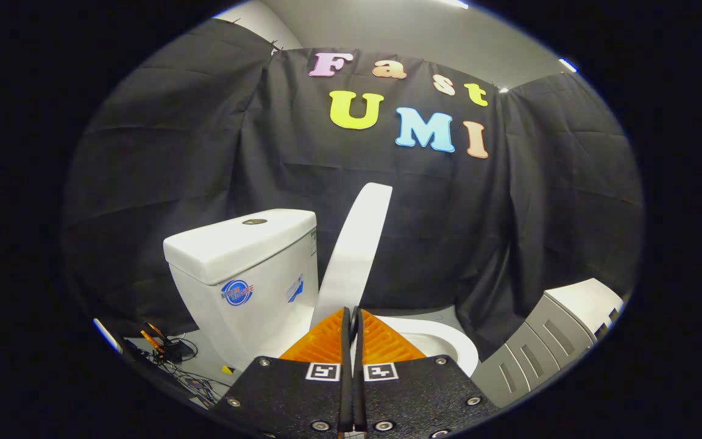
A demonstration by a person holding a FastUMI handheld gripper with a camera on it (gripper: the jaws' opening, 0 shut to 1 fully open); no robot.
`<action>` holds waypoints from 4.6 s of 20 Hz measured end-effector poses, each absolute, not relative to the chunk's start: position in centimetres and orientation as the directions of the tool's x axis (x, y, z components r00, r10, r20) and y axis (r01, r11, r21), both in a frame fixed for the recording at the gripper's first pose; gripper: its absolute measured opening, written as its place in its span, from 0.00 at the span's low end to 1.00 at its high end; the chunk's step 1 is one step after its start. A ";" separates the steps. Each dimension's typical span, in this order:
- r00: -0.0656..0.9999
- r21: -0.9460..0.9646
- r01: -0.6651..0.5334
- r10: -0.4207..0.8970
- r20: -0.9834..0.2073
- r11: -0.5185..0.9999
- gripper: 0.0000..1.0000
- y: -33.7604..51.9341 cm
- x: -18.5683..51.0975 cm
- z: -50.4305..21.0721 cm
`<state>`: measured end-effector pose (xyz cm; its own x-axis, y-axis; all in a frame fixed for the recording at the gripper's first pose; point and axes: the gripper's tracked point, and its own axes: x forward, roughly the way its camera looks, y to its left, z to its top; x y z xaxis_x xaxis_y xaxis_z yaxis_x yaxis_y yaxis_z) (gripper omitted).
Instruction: Open the toilet lid.
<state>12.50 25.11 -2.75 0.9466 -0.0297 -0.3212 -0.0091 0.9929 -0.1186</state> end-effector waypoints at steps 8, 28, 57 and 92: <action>0.949 -0.126 -0.111 0.068 -0.309 0.986 0.00 30.0 13.3 -2.7; 0.942 -0.158 -0.211 0.157 -0.298 0.965 0.01 34.2 14.4 -2.9; 0.987 0.049 -0.163 0.162 0.019 0.985 0.95 10.8 3.0 7.6; 0.999 0.024 0.022 -0.021 -0.038 0.999 0.95 -0.4 -0.9 3.3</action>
<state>-0.95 -0.39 3.27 0.9991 -0.0215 -0.0375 0.0224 0.9995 0.0244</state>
